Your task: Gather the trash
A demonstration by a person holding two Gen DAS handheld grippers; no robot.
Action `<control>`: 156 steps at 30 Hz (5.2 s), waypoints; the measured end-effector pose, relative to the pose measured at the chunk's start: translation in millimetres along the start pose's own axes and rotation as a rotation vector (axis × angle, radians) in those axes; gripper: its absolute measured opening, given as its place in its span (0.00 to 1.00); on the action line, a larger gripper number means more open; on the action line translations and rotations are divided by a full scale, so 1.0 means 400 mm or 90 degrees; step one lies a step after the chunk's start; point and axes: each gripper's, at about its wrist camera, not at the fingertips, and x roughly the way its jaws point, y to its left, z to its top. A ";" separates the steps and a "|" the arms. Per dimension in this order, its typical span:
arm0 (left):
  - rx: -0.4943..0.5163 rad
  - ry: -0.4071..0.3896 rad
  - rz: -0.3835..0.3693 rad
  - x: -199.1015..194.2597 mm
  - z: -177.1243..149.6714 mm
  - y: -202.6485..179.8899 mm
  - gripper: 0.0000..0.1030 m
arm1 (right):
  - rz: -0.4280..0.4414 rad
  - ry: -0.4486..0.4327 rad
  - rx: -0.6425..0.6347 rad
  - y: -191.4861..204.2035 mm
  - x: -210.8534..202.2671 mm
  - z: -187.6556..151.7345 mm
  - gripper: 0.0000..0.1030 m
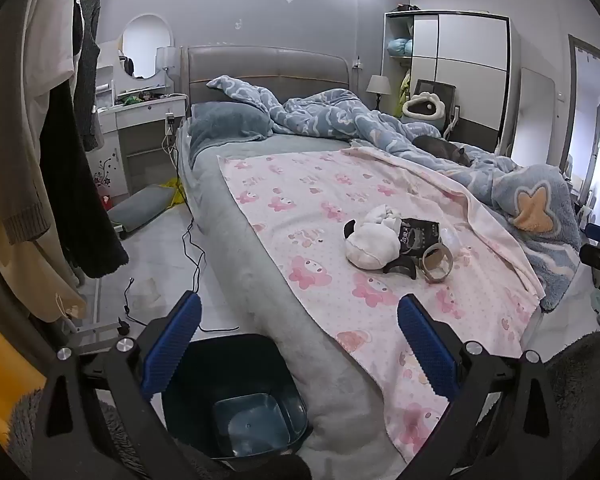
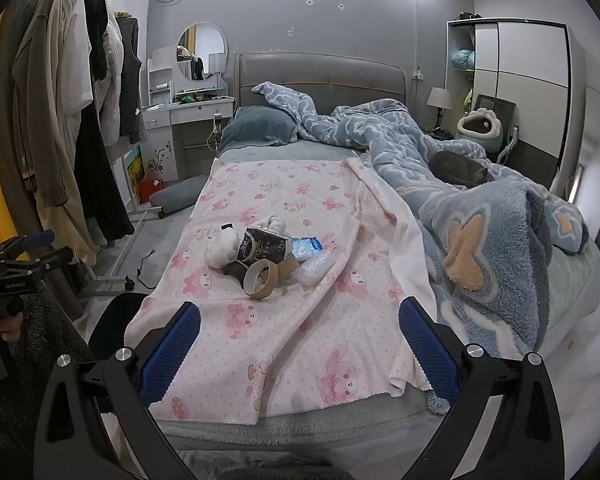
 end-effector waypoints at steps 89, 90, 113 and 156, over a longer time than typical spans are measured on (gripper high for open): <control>-0.005 0.004 0.000 -0.003 0.008 0.001 0.97 | -0.003 0.002 -0.005 0.004 0.004 0.000 0.97; -0.005 0.004 0.000 -0.003 0.008 0.001 0.97 | -0.003 0.002 -0.005 0.004 0.004 0.000 0.97; 0.001 0.013 -0.009 0.018 -0.003 0.021 0.97 | -0.007 0.018 0.005 0.019 0.032 0.033 0.97; 0.106 0.108 -0.232 0.393 0.069 -0.053 0.73 | 0.214 0.175 0.218 -0.015 0.529 -0.007 0.37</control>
